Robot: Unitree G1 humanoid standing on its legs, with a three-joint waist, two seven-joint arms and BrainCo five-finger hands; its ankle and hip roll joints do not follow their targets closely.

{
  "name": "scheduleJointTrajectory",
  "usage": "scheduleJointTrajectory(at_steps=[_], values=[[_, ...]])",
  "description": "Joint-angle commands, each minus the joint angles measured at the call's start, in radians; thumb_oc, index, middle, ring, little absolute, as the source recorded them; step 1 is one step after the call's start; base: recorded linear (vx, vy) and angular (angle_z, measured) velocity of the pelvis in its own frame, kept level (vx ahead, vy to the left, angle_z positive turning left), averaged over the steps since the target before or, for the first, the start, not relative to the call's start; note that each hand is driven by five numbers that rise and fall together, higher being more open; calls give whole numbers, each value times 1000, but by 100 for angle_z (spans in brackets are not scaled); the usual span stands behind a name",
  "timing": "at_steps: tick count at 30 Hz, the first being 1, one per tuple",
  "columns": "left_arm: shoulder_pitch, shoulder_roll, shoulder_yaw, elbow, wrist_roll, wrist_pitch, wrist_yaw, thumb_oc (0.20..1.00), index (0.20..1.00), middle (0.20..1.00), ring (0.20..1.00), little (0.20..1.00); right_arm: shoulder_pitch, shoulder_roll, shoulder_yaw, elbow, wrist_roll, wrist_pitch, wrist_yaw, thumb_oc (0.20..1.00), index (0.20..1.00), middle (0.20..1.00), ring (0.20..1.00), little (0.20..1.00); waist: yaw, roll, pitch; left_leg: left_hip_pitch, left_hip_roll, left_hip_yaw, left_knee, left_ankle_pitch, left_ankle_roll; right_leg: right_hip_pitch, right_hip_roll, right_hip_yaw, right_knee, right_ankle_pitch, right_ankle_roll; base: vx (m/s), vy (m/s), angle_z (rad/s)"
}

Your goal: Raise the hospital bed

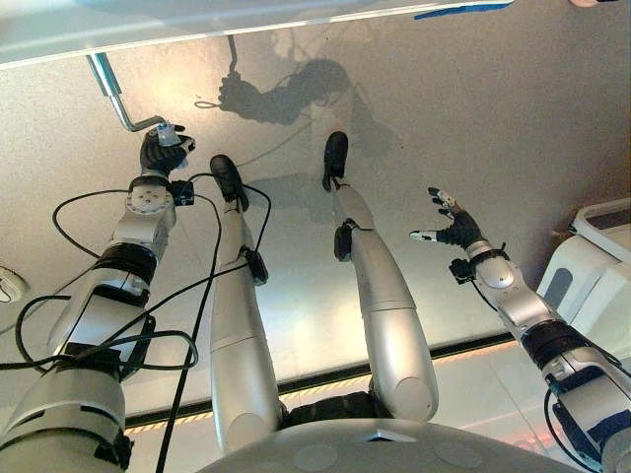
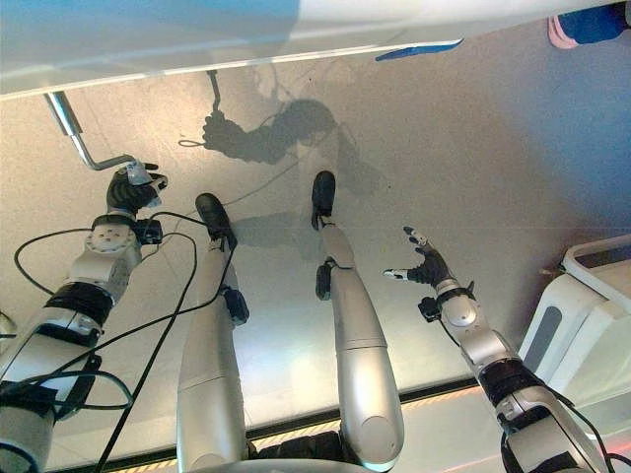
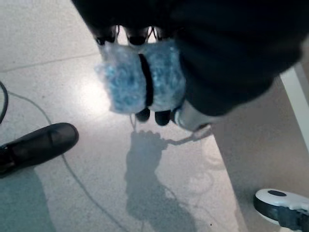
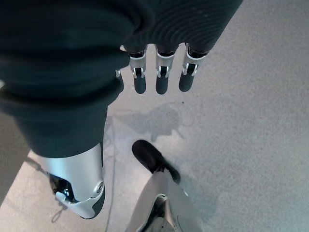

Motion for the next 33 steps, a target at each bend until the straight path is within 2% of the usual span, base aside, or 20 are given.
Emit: scheduleJointTrajectory(at_steps=[1, 14, 22, 29, 30, 32, 33], values=[[31, 9, 0, 1, 0, 6, -20, 200, 200, 200, 200, 200, 11, -39, 21, 5, 18, 11, 5, 1000, 1000, 1000, 1000, 1000, 23, -50, -9, -27, -29, -10, 68, -30, 6, 35, -2, 8, -14, 16, 143, 0, 0, 0], [25, 11, -15, -25, 13, 3, -20, 200, 200, 200, 200, 200, 20, -40, 29, -5, 18, 10, 5, 1000, 1000, 1000, 1000, 1000, 21, -46, -9, -23, -32, -10, 63, -25, 4, 30, 0, 12, -9, 16, 142, 0, -3, 0], [11, 2, -80, -150, 32, -18, -26, 200, 200, 200, 200, 200, 33, -45, 49, -20, 13, 10, 10, 1000, 1000, 1000, 1000, 1000, 12, -43, -9, -5, -24, 0, 52, -14, -4, 29, 7, 12, 10, 0, 135, -4, -48, -1], [25, -10, -148, -372, 26, -55, -34, 200, 200, 200, 200, 200, 72, -52, 45, -45, -11, 6, 11, 1000, 1000, 1000, 1000, 1000, 0, -27, -9, 50, -16, 11, 22, -3, -14, 51, 18, 17, 24, -14, 131, -10, -63, -2], [45, 2, -166, -446, 3, -69, -50, 200, 200, 200, 200, 200, 86, -58, 40, -49, -15, 3, 12, 1000, 1000, 1000, 1000, 1000, -1, -19, -9, 69, -13, 14, 13, 2, -18, 57, 20, 19, 36, -23, 130, -11, -45, -4], [60, 5, -169, -476, -15, -73, -56, 200, 200, 200, 200, 200, 91, -62, 38, -50, -18, 3, 14, 1000, 1000, 1000, 1000, 1000, -1, -15, -9, 80, -11, 15, 10, 3, -19, 63, 21, 21, 40, -28, 128, -13, -55, -7], [92, 21, -180, -567, -43, -83, -77, 200, 200, 200, 200, 200, 107, -69, 33, -48, -24, 4, 17, 1000, 1000, 1000, 1000, 1000, 1, -3, -9, 99, -10, 13, 5, 6, -21, 71, 22, 22, 51, -38, 126, -18, -58, -7]])
